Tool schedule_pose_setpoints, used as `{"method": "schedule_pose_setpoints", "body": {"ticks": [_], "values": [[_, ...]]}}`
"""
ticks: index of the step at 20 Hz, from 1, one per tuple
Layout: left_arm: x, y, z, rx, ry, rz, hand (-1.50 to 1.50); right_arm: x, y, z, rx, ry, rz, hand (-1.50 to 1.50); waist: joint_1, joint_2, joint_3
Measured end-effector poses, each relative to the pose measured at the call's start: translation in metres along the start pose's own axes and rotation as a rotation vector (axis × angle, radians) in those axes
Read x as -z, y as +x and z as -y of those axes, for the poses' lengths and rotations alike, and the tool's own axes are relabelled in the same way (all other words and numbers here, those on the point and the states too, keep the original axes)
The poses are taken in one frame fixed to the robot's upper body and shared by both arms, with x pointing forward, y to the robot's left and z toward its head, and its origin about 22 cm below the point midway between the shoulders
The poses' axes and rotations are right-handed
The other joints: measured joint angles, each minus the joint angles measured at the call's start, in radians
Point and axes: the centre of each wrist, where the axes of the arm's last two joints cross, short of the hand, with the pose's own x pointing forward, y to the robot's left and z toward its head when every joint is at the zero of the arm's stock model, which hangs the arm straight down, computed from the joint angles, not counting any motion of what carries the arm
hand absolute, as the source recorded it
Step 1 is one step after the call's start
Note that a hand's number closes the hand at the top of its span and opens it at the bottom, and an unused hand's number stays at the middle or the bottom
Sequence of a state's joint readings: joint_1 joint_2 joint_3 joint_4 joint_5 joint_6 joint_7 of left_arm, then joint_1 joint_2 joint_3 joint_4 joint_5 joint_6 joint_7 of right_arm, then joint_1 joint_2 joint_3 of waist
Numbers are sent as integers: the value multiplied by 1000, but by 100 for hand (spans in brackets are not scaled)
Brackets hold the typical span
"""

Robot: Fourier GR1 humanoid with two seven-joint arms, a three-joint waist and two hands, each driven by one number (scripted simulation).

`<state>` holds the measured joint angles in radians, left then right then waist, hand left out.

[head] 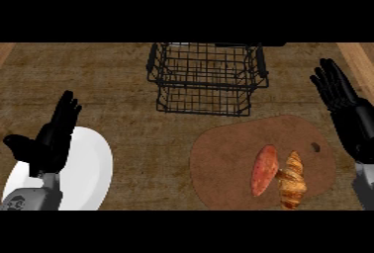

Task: Pick the sweet potato from the cutting board and place it in the tiered basket

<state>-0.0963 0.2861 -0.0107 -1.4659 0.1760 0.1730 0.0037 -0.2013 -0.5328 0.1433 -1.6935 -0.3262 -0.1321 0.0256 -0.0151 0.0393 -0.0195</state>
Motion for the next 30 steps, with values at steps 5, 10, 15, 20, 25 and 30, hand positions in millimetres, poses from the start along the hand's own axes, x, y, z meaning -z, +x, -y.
{"method": "schedule_pose_setpoints", "body": {"ticks": [5,10,15,20,25,30], "values": [[0,-7,20,9,-119,6,0,5,-27,-23,48,-264,-149,-150,8,-22,12],[-6,-12,41,5,-265,7,0,1,-70,-53,53,-595,-339,-150,20,-24,15],[-9,-22,54,-10,-329,-3,0,16,-68,-111,-8,-735,-274,-150,21,-34,17],[-10,-27,53,-5,-323,-10,0,25,-60,-108,-198,-674,-324,-150,6,-45,13],[-12,-30,47,6,-321,-20,0,19,-75,-89,-444,-511,-552,-150,-1,-54,5],[-10,-29,48,8,-327,-24,0,20,-72,-87,-660,-294,-795,-150,2,-58,2]]}}
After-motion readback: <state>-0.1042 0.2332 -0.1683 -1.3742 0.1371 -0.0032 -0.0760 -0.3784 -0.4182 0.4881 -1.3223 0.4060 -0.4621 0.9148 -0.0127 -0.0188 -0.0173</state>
